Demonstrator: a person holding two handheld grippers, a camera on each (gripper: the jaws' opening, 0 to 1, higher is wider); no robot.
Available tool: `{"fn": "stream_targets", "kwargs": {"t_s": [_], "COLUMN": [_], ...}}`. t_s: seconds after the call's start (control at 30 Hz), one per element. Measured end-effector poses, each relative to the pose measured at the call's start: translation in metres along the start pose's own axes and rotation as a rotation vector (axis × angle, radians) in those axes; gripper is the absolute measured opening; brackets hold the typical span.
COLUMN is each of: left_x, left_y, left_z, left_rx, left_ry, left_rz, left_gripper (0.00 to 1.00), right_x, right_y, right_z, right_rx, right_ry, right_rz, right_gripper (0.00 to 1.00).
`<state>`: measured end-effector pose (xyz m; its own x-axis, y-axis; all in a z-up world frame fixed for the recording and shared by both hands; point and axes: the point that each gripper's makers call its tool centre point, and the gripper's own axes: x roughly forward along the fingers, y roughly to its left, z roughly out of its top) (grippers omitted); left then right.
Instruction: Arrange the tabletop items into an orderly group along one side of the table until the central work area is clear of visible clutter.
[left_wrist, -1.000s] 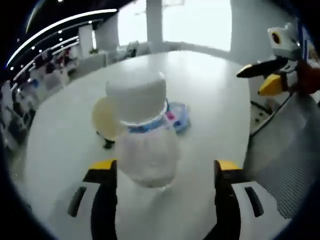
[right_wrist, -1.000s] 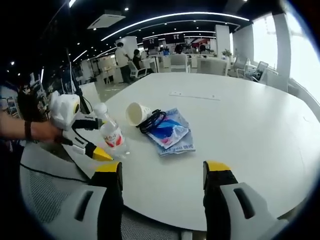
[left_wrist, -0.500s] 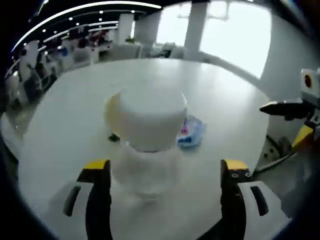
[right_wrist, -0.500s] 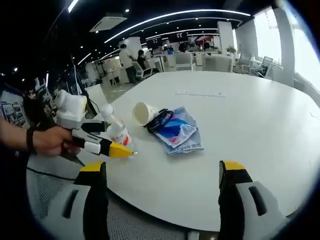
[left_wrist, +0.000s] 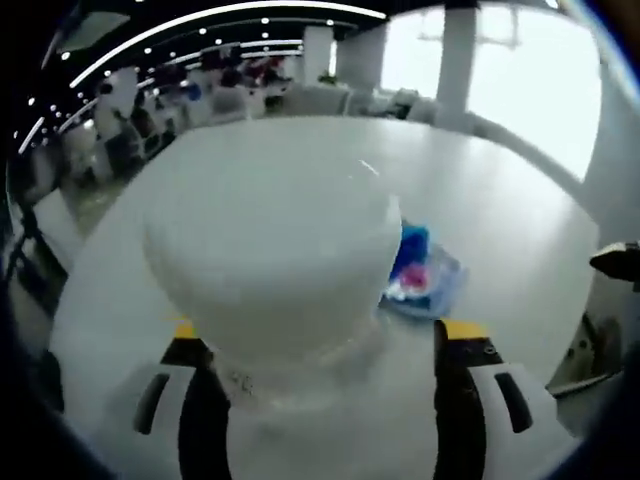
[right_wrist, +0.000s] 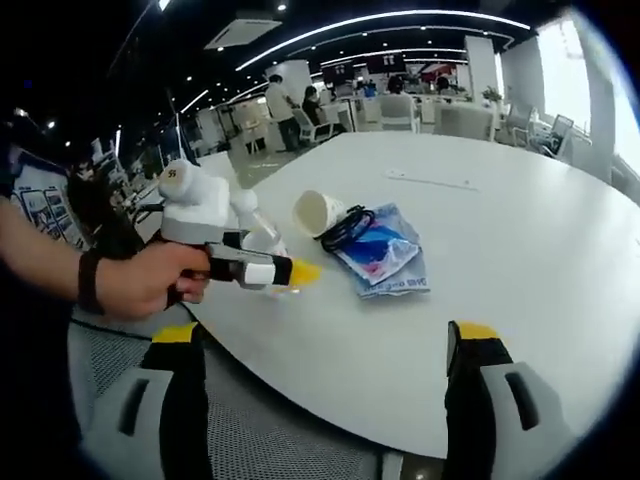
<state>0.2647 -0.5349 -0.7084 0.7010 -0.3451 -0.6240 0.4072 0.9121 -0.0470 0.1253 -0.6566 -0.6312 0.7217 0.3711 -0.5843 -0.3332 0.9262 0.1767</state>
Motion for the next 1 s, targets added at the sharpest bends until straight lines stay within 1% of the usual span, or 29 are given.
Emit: {"fn": "stream_targets", "kwargs": {"t_s": [0.03, 0.07, 0.1, 0.13, 0.17, 0.2, 0.23, 0.27, 0.33, 0.4, 0.47, 0.5, 0.53, 0.57, 0.67, 0.77, 0.83, 0.93, 0.97, 1.0], "left_x": [0.001, 0.002, 0.002, 0.002, 0.002, 0.002, 0.002, 0.003, 0.002, 0.001, 0.000, -0.001, 0.000, 0.000, -0.001, -0.003, -0.002, -0.003, -0.003, -0.003], "left_y": [0.001, 0.005, 0.010, 0.013, 0.013, 0.014, 0.016, 0.017, 0.015, 0.011, 0.012, 0.012, 0.013, 0.012, 0.008, 0.005, 0.004, 0.002, 0.002, 0.000], "left_z": [-0.001, -0.005, -0.003, -0.002, 0.001, 0.002, 0.001, 0.001, 0.001, 0.000, 0.000, -0.001, 0.001, 0.000, -0.002, -0.003, -0.003, -0.003, -0.004, -0.004], "left_rx": [-0.009, -0.085, -0.109, -0.138, -0.169, -0.185, -0.166, -0.169, -0.156, -0.167, -0.130, -0.116, -0.117, -0.102, -0.030, 0.041, 0.032, 0.087, 0.096, 0.115], "left_ry": [0.001, 0.011, -0.004, -0.013, -0.026, -0.032, -0.012, -0.015, -0.018, -0.025, -0.027, -0.023, -0.034, -0.030, -0.025, -0.020, -0.024, -0.022, -0.021, -0.018], "left_rz": [0.006, 0.035, 0.062, 0.085, 0.090, 0.104, 0.122, 0.124, 0.108, 0.079, 0.060, 0.046, 0.034, 0.017, -0.032, -0.057, -0.067, -0.126, -0.136, -0.172], "left_gripper": [0.75, 0.72, 0.67, 0.65, 0.63, 0.59, 0.55, 0.55, 0.50, 0.46, 0.45, 0.41, 0.42, 0.41, 0.41, 0.41, 0.41, 0.41, 0.41, 0.41], "right_x": [0.000, 0.000, 0.000, -0.001, -0.003, -0.004, -0.005, -0.006, -0.006, -0.006, -0.006, -0.005, -0.005, -0.006, -0.006, -0.007, -0.007, -0.008, -0.009, -0.009], "right_y": [-0.004, -0.008, -0.009, -0.011, -0.012, -0.014, -0.016, -0.016, -0.016, -0.016, -0.014, -0.014, -0.014, -0.014, -0.014, -0.015, -0.016, -0.017, -0.018, -0.018], "right_z": [-0.001, -0.002, -0.003, -0.003, -0.001, 0.000, 0.002, 0.003, 0.004, 0.003, 0.004, 0.003, 0.003, 0.004, 0.005, 0.005, 0.005, 0.006, 0.006, 0.006], "right_rx": [0.010, 0.018, 0.021, 0.039, 0.050, 0.052, 0.052, 0.054, 0.057, 0.054, 0.052, 0.048, 0.043, 0.042, 0.045, 0.053, 0.061, 0.070, 0.073, 0.073], "right_ry": [0.001, 0.004, 0.006, 0.003, -0.008, -0.016, -0.029, -0.037, -0.043, -0.040, -0.040, -0.039, -0.039, -0.041, -0.049, -0.053, -0.055, -0.060, -0.062, -0.062], "right_rz": [-0.022, -0.035, -0.039, -0.047, -0.054, -0.061, -0.068, -0.068, -0.067, -0.069, -0.064, -0.067, -0.067, -0.065, -0.061, -0.066, -0.069, -0.073, -0.075, -0.075], "right_gripper": [1.00, 1.00, 0.98, 0.97, 0.96, 0.95, 0.94, 0.93, 0.91, 0.90, 0.89, 0.88, 0.88, 0.87, 0.86, 0.85, 0.85, 0.84, 0.84, 0.84]}}
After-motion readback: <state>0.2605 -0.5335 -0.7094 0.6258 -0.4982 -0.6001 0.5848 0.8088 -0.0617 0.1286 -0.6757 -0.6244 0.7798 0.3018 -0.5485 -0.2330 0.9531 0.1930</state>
